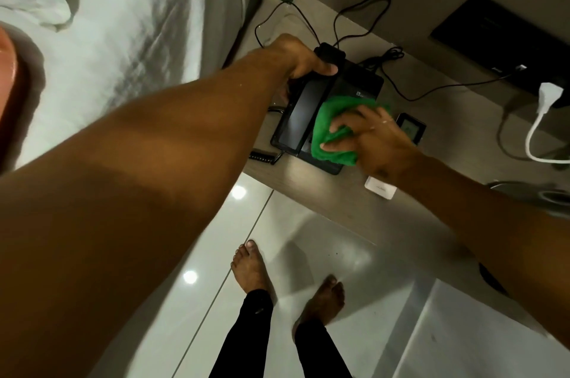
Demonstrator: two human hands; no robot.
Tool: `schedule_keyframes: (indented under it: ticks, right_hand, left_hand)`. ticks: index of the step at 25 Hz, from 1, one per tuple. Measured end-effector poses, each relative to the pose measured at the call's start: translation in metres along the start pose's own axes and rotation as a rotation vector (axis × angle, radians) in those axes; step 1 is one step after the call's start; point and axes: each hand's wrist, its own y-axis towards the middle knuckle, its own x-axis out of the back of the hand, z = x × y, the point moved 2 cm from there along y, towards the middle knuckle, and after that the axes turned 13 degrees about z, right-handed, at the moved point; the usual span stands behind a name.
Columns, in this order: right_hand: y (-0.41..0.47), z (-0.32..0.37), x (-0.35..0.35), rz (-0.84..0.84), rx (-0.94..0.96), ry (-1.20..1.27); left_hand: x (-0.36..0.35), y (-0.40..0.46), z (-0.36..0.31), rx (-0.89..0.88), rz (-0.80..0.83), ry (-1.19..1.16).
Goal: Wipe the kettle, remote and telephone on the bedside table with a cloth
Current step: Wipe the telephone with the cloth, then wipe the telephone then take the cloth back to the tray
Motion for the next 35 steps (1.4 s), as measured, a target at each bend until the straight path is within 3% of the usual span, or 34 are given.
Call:
schedule_keyframes:
  ticks: [3, 4, 12, 16, 18, 20, 21, 23, 26, 27, 28, 30, 32, 35]
  right_hand:
    - [0.021, -0.038, 0.019, -0.154, -0.327, 0.310]
    - [0.025, -0.041, 0.025, -0.192, -0.365, 0.304]
    - [-0.029, 0.050, -0.046, -0.190, -0.154, 0.168]
    - [-0.055, 0.068, -0.076, -0.126, -0.252, 0.217]
    - [-0.067, 0.080, -0.083, -0.144, -0.288, 0.357]
    - [-0.075, 0.088, -0.084, -0.294, -0.352, 0.619]
    - [-0.080, 0.090, -0.078, -0.405, -0.400, 0.781]
    - [-0.082, 0.093, -0.055, -0.572, -0.484, 1.142]
    - [-0.062, 0.097, -0.006, -0.692, -0.531, 1.644]
    - [-0.048, 0.106, 0.016, -0.683, -0.477, 1.758]
    - [-0.034, 0.116, 0.038, -0.661, -0.403, 1.829]
    - [0.002, 0.151, 0.083, -0.588, -0.218, 1.923]
    - [0.036, 0.187, 0.117, -0.465, -0.096, 1.954]
    - [0.095, 0.250, 0.158, -0.213, 0.010, 1.712]
  left_hand:
    - [-0.003, 0.002, -0.005, 0.020, -0.004, -0.075]
    - [-0.004, 0.002, -0.004, 0.016, -0.006, -0.096]
    - [-0.004, 0.003, -0.004, -0.005, -0.098, -0.050]
    - [-0.004, 0.004, -0.002, -0.081, -0.125, 0.154]
    - [-0.007, 0.003, 0.000, -0.176, -0.116, 0.264]
    - [-0.024, -0.004, 0.015, -0.224, -0.134, 0.354]
    - [-0.020, -0.015, 0.000, -0.241, -0.086, 0.351]
    - [0.033, -0.034, -0.071, -0.349, -0.204, 0.301]
    - [0.114, -0.094, -0.169, -0.634, -0.003, -0.390]
    - [0.138, -0.123, -0.162, -0.760, 0.150, -0.568]
    - [0.144, -0.144, -0.151, -0.777, 0.349, -0.721]
    - [0.164, -0.178, -0.109, -0.719, 0.498, -1.040]
    - [0.196, -0.195, -0.072, -0.738, 0.414, -1.202]
    - [0.273, -0.226, -0.012, -0.742, -0.026, -1.225]
